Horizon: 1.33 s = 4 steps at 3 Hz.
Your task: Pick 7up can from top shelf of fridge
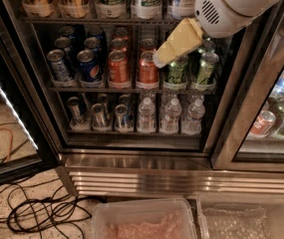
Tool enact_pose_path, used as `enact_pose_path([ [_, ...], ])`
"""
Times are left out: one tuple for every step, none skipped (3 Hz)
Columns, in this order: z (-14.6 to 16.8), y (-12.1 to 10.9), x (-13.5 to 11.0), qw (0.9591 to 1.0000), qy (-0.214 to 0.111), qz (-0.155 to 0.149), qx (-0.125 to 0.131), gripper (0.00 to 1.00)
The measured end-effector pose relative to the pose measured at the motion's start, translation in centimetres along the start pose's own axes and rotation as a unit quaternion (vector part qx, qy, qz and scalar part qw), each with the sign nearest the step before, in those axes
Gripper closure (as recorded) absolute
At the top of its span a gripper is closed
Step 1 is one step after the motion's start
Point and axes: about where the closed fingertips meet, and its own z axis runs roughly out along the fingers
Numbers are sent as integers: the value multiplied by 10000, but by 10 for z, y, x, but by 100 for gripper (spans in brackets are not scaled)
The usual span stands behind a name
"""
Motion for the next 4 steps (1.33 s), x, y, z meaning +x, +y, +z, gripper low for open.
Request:
enact_pose_path([
  [14,8,-12,9996,-217,162,5,0],
  [32,9,-39,9976,-426,519,177,0],
  [40,5,-66,9933,-624,872,440,0],
  [35,0,-85,9881,-847,1092,669,2],
])
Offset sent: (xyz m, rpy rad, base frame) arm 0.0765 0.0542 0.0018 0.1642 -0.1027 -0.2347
